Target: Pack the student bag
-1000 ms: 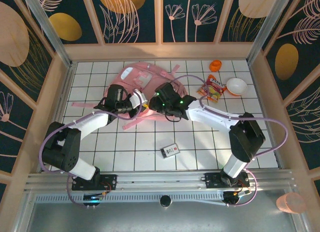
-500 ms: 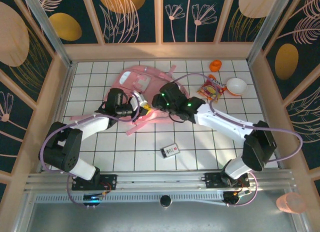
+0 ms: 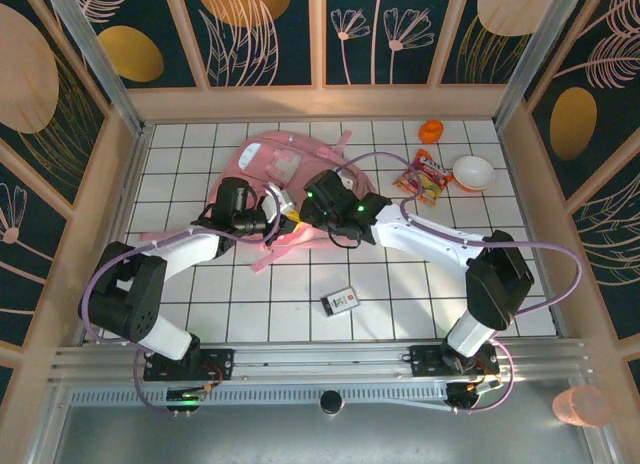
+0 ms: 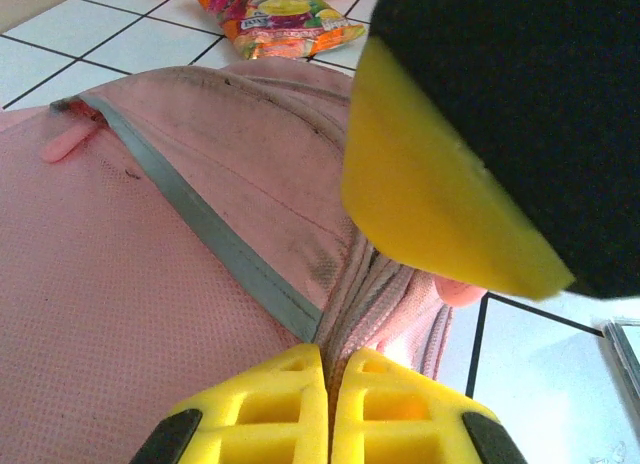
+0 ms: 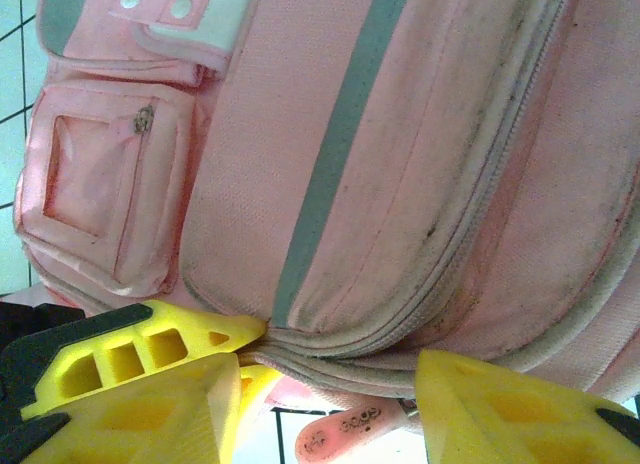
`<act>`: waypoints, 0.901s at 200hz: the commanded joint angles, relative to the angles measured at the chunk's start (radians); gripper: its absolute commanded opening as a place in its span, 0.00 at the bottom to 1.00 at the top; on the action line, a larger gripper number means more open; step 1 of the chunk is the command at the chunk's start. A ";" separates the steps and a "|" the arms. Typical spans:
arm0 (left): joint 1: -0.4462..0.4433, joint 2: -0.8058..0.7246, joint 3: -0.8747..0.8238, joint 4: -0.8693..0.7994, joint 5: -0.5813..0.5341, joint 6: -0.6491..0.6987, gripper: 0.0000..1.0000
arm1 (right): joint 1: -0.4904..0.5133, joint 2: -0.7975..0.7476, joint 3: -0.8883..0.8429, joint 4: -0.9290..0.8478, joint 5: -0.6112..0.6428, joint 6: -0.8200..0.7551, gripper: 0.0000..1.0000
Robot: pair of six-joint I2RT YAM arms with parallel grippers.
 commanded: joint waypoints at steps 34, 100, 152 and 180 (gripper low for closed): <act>0.000 0.008 0.037 0.081 0.074 -0.076 0.00 | 0.001 -0.038 -0.057 -0.089 0.031 0.066 0.34; -0.001 0.001 0.043 0.055 0.050 -0.056 0.00 | 0.002 -0.104 -0.070 -0.118 0.008 0.104 0.45; 0.000 0.001 0.047 0.069 0.056 -0.068 0.00 | -0.001 -0.107 -0.089 0.016 -0.085 0.173 0.51; -0.001 0.004 0.051 0.080 0.062 -0.073 0.00 | 0.000 -0.071 -0.077 0.007 -0.106 0.184 0.51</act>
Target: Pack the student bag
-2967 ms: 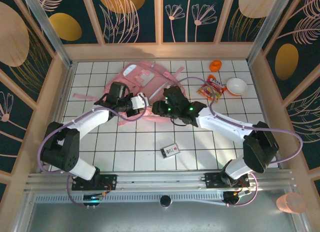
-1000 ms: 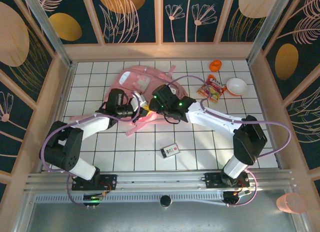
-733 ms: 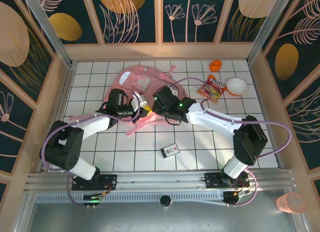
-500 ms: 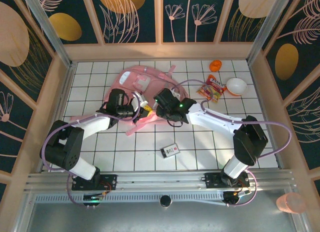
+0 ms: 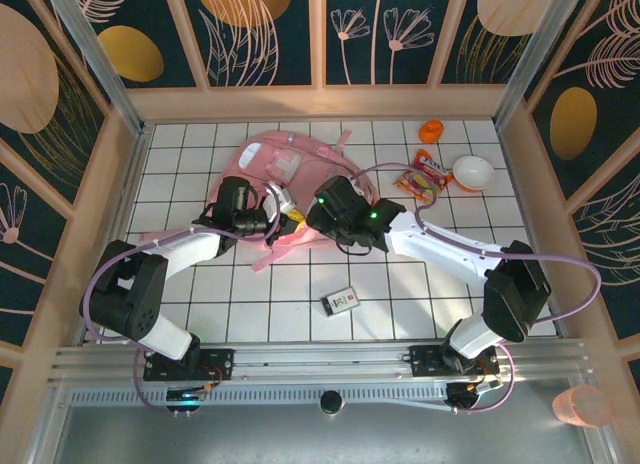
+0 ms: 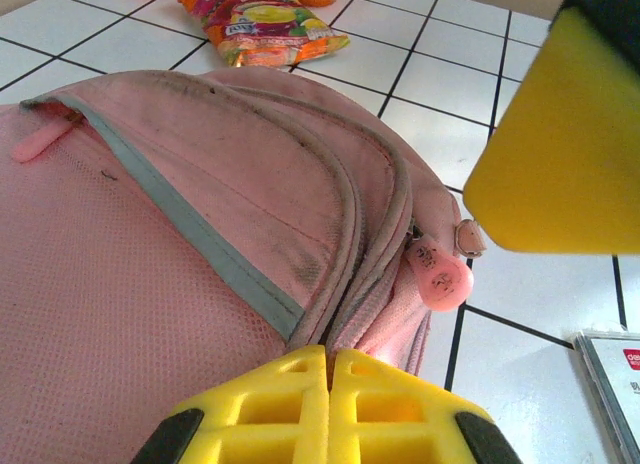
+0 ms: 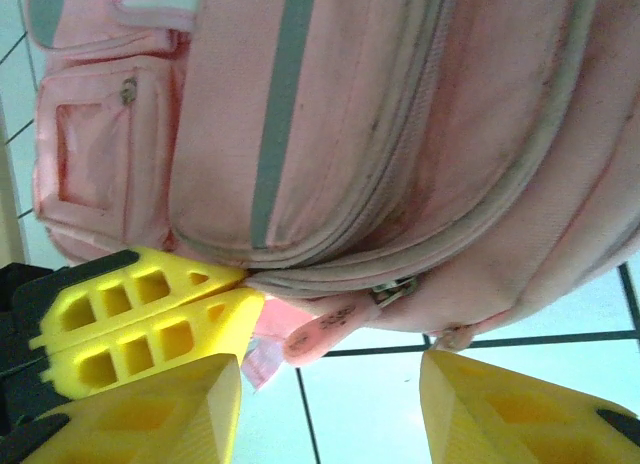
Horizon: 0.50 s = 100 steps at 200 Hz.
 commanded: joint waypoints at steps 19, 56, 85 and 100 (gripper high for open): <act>0.002 -0.009 0.042 0.085 0.030 -0.033 0.00 | -0.006 0.047 0.005 0.000 -0.029 0.039 0.51; 0.002 -0.014 0.036 0.108 0.046 -0.044 0.00 | -0.033 0.068 0.005 -0.014 -0.021 0.030 0.49; 0.002 -0.018 0.034 0.107 0.045 -0.040 0.00 | -0.048 0.071 0.027 -0.059 0.022 0.015 0.41; 0.002 -0.018 0.034 0.105 0.044 -0.037 0.00 | -0.059 0.066 0.028 -0.070 0.030 0.005 0.39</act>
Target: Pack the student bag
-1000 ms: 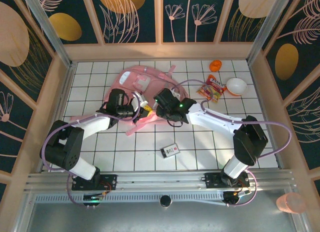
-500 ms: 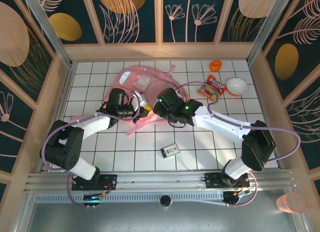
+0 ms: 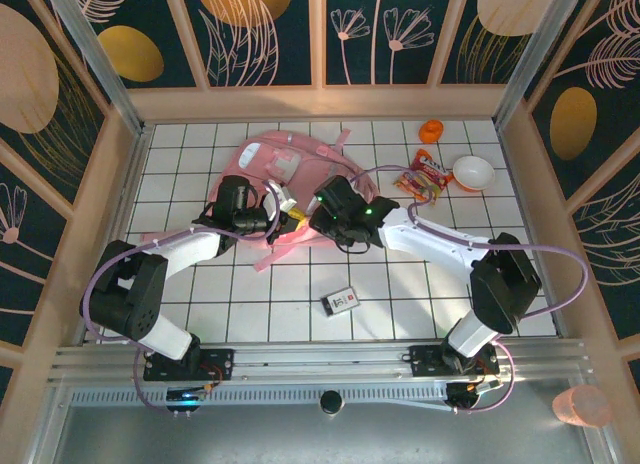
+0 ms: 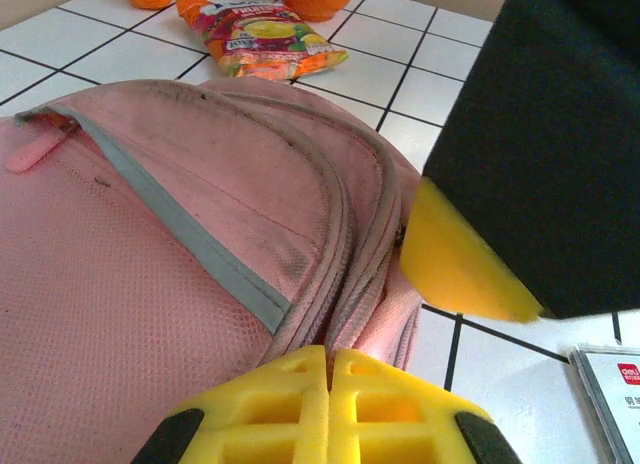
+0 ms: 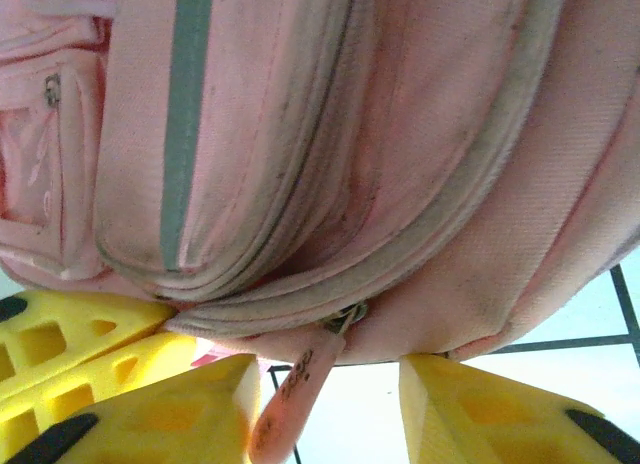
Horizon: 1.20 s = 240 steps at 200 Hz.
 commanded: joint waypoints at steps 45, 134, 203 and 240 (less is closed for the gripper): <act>0.003 -0.020 0.024 0.074 0.032 -0.008 0.00 | -0.044 -0.004 0.026 -0.048 0.055 -0.039 0.20; 0.082 -0.048 0.036 -0.152 -0.065 0.206 0.00 | -0.147 -0.106 -0.043 -0.079 -0.043 -0.263 0.00; 0.128 -0.103 0.041 -0.355 -0.211 0.439 0.04 | -0.187 -0.137 -0.150 0.089 -0.298 -0.513 0.00; 0.116 -0.141 0.100 -0.472 -0.123 0.466 0.60 | -0.175 -0.141 -0.171 0.186 -0.397 -0.554 0.00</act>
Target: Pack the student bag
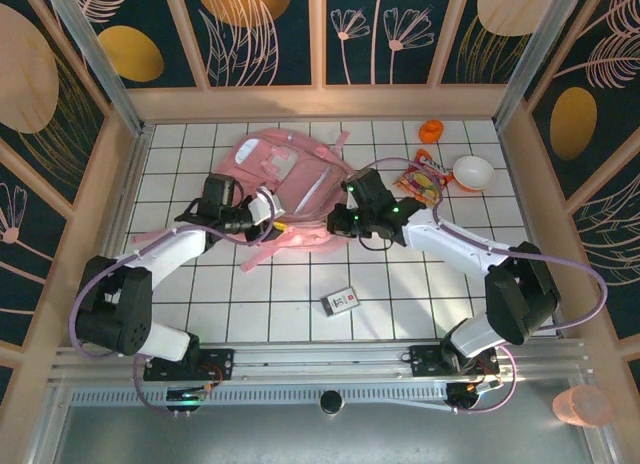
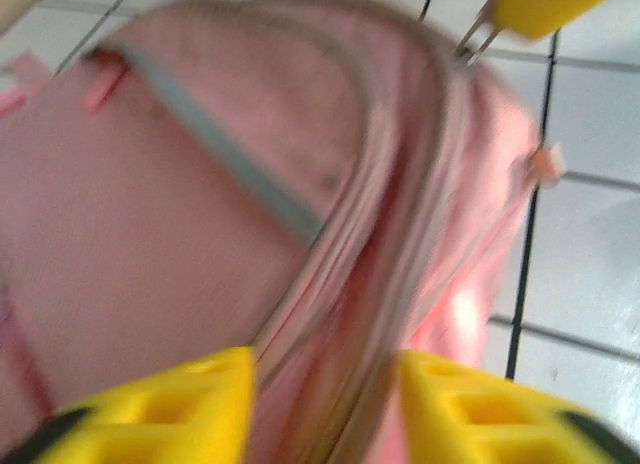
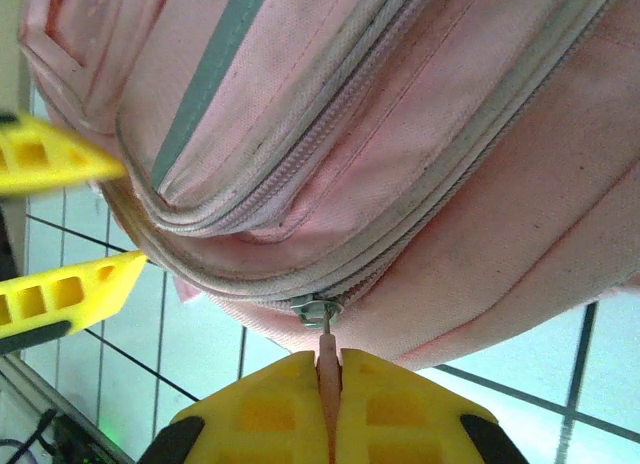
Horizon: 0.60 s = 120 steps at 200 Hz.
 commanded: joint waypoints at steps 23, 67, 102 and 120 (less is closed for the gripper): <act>-0.092 -0.089 0.020 -0.031 -0.058 0.055 0.70 | 0.008 -0.026 -0.002 0.051 -0.085 -0.100 0.00; -0.212 -0.027 0.020 0.152 -0.131 -0.087 0.70 | 0.028 -0.026 0.011 0.058 -0.126 -0.127 0.00; -0.242 0.071 0.086 0.127 -0.144 -0.038 0.56 | 0.022 -0.038 0.014 0.069 -0.151 -0.138 0.00; -0.242 0.097 0.106 0.090 -0.174 -0.003 0.35 | 0.000 -0.044 0.011 0.058 -0.142 -0.130 0.00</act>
